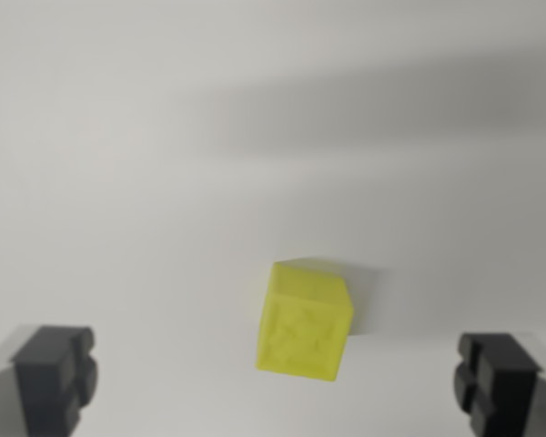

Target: Pick yellow cube

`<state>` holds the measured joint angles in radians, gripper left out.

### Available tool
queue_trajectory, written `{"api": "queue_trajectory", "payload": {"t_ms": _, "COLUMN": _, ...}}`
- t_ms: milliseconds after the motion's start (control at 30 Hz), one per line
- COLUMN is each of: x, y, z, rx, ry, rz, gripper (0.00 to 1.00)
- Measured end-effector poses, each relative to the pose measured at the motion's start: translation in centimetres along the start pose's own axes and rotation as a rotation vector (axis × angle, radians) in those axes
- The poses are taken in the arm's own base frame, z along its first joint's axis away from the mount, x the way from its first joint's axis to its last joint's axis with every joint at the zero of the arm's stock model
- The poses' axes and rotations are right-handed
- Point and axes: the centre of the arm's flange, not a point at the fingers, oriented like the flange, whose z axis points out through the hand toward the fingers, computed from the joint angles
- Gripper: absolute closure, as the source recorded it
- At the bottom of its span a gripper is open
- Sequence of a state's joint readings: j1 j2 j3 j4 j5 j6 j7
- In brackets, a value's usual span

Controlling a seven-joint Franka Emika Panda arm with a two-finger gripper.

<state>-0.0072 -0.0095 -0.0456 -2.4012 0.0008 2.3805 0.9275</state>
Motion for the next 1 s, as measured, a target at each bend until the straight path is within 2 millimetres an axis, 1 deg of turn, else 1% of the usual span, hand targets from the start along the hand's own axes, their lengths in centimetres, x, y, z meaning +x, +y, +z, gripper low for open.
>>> {"api": "queue_trajectory", "payload": {"t_ms": 1000, "x": -3.0, "y": 4.1, "z": 7.6, "rx": 0.004, "ry": 0.004, "rz": 0.078, "gripper": 0.0}}
